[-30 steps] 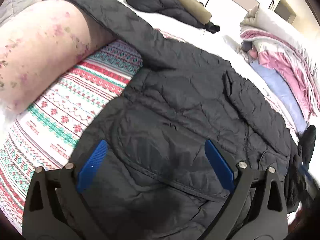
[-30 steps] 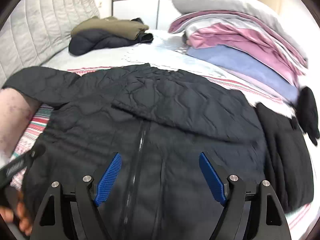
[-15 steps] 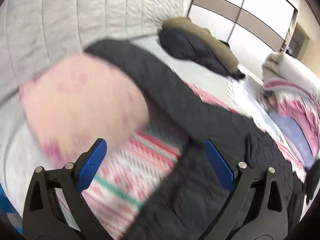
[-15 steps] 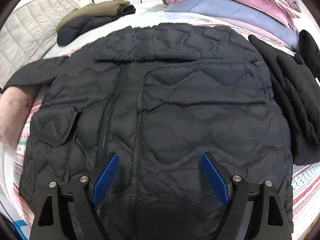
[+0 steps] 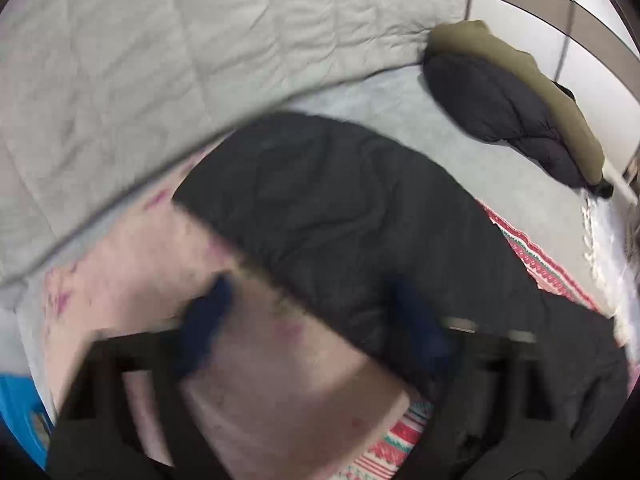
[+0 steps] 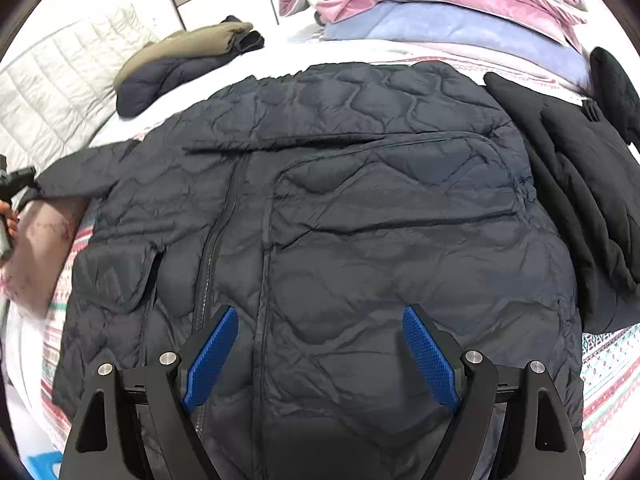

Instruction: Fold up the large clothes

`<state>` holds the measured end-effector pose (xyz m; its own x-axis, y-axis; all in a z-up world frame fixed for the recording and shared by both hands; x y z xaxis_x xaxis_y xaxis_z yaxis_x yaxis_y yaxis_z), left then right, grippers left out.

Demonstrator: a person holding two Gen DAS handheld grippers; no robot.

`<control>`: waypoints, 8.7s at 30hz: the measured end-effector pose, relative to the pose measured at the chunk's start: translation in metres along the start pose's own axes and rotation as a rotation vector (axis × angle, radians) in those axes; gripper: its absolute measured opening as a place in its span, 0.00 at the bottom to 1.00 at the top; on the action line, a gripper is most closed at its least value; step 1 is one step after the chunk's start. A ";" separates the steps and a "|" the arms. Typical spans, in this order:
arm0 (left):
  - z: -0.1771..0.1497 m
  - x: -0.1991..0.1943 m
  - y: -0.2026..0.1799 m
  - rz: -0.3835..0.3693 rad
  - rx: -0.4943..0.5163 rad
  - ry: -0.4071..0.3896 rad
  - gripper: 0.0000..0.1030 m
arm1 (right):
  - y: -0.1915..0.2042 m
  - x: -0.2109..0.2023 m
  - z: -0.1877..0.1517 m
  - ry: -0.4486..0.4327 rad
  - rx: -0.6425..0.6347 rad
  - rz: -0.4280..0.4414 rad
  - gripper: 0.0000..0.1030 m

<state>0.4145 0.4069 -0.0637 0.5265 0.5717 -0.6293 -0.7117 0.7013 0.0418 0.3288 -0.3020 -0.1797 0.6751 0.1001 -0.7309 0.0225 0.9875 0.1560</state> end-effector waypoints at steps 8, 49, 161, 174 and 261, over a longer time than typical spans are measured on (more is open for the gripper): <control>0.034 -0.055 -0.050 -0.207 -0.023 -0.154 0.04 | -0.010 -0.003 0.006 -0.015 0.066 0.029 0.83; -0.241 -0.245 -0.157 -0.659 0.258 0.162 0.75 | -0.079 -0.009 0.019 -0.020 0.167 -0.080 0.83; -0.310 -0.239 0.029 -0.603 0.210 0.121 0.10 | -0.165 -0.104 -0.086 -0.022 0.291 -0.099 0.06; -0.310 -0.283 0.052 -0.590 0.254 0.060 0.09 | -0.160 -0.156 -0.072 -0.129 0.291 -0.062 0.06; -0.168 -0.161 -0.059 -0.706 -0.318 0.137 0.83 | 0.047 0.045 0.060 -0.217 -0.218 0.189 0.73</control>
<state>0.2932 0.2020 -0.0948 0.8561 -0.0362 -0.5155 -0.3400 0.7117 -0.6147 0.4050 -0.2582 -0.1653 0.7937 0.2783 -0.5409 -0.2596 0.9591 0.1125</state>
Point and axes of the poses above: each gripper's, at about its wrist camera, not at the fingertips, and x roughly the way its jaws point, y to its left, z to its top, the point moved 8 cm from there along x, roughly the way its jaws point, and after that the axes turned 12 degrees about -y, right-handed, at the moved point
